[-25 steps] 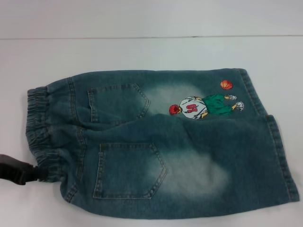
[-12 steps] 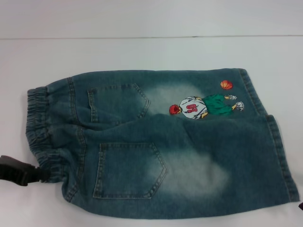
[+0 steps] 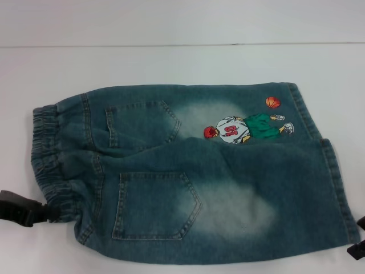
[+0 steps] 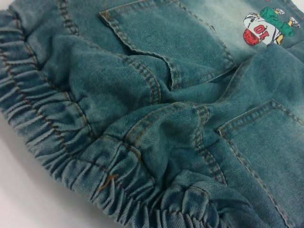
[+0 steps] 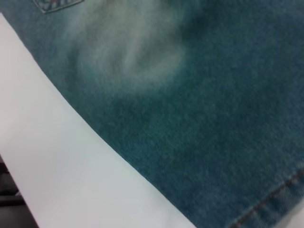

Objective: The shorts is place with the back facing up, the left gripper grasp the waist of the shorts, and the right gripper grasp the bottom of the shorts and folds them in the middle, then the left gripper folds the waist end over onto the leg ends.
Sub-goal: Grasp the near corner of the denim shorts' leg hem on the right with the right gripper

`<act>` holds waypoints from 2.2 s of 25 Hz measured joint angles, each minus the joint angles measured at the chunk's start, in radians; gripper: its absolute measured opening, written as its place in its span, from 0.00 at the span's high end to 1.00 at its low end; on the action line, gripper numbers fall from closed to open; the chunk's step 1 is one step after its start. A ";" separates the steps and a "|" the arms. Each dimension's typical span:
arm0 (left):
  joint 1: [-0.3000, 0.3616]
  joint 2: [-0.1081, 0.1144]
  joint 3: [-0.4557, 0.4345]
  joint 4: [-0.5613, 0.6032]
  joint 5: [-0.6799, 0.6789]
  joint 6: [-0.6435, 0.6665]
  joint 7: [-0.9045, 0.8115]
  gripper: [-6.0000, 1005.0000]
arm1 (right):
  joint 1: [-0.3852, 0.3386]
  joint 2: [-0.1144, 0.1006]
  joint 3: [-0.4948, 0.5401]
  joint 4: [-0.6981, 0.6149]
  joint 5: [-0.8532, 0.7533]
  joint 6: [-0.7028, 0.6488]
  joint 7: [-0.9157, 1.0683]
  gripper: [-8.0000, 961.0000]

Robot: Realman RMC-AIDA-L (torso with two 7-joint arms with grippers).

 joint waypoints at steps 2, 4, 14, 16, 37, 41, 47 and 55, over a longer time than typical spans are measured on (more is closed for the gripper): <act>0.000 0.000 0.000 0.003 0.000 0.003 -0.002 0.94 | 0.004 0.000 -0.004 0.011 0.005 0.006 0.000 0.10; 0.000 0.001 0.000 0.004 0.000 0.005 -0.004 0.94 | 0.007 0.000 -0.008 0.016 0.006 0.012 0.000 0.10; -0.005 0.006 0.000 0.003 0.000 0.000 -0.006 0.94 | 0.013 0.000 -0.036 0.026 0.020 0.017 0.033 0.10; -0.006 0.007 0.000 0.002 0.000 -0.001 -0.006 0.94 | 0.016 -0.001 -0.037 0.031 0.056 0.016 0.020 0.10; -0.008 0.008 0.000 0.004 -0.001 -0.005 0.000 0.94 | -0.003 -0.003 -0.039 0.042 0.087 0.024 -0.002 0.21; -0.008 0.008 0.000 0.004 -0.001 -0.005 0.001 0.94 | -0.005 -0.001 -0.043 0.042 0.087 0.024 -0.003 0.42; -0.003 0.008 0.000 0.005 -0.010 -0.005 0.002 0.94 | -0.008 -0.001 -0.045 0.035 0.087 0.024 -0.008 0.79; 0.000 0.008 -0.001 0.005 -0.016 -0.001 0.002 0.93 | -0.015 -0.003 -0.033 0.030 0.100 0.018 -0.033 0.96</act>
